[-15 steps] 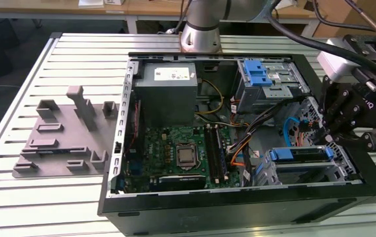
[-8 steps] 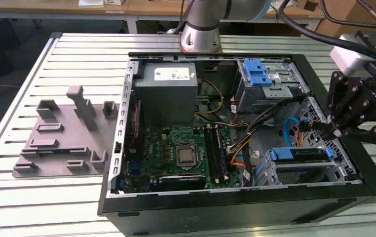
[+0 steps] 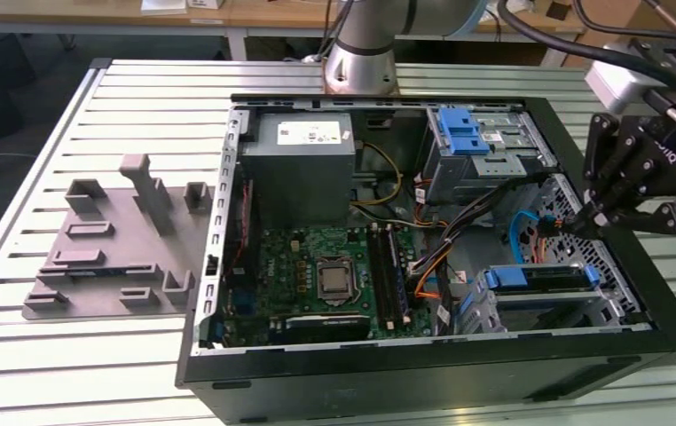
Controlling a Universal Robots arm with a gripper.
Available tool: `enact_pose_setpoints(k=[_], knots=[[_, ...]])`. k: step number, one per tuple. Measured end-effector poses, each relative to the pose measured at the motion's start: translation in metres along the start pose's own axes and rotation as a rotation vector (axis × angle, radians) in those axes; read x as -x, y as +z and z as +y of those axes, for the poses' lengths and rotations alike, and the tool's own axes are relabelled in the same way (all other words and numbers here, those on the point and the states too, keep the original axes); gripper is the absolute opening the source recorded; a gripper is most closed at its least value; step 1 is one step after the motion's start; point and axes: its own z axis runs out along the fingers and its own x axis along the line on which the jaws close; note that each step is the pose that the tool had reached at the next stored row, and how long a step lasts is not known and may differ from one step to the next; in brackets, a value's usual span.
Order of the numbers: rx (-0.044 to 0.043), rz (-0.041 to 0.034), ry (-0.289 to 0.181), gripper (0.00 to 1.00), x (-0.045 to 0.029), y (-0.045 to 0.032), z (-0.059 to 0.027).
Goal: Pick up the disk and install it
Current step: 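Insert the first disk wire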
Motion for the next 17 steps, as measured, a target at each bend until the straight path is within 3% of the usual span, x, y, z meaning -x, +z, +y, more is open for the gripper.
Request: enact_pose_setpoints(k=[3, 4, 10, 12, 16, 17], knots=[[-0.0001, 0.0001, 0.002, 0.11, 0.0065, 0.0001, -0.0015], [-0.0001, 0.0001, 0.005, 0.17, 0.0079, 0.0001, -0.0015], [-0.0009, -0.0011, 0.050, 0.17, 0.0106, 0.0016, -0.0017], [-0.0012, 0.0022, 0.057, 0.17, 0.0108, 0.0024, -0.0017], [-0.0020, 0.0173, 0.065, 0.18, 0.0114, 0.0046, -0.0017], [-0.0022, 0.0197, 0.067, 0.25, 0.0118, 0.0055, -0.0018]])
